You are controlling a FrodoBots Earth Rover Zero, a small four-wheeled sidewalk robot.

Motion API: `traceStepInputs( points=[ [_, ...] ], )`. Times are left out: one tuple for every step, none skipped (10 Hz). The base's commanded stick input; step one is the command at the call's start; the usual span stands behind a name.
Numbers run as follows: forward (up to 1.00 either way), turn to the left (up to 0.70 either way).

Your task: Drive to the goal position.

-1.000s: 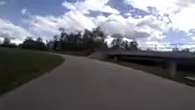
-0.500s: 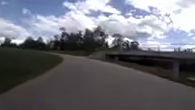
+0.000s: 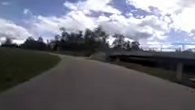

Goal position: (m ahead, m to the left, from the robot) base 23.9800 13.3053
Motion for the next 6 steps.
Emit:
traceStepInputs(
  points=[
    [1.0, 0.08],
    [1.0, 0.08],
    [1.0, 0.08],
    [1.0, 0.08],
    [1.0, 0.08],
    [1.0, 0.09]
  ],
)
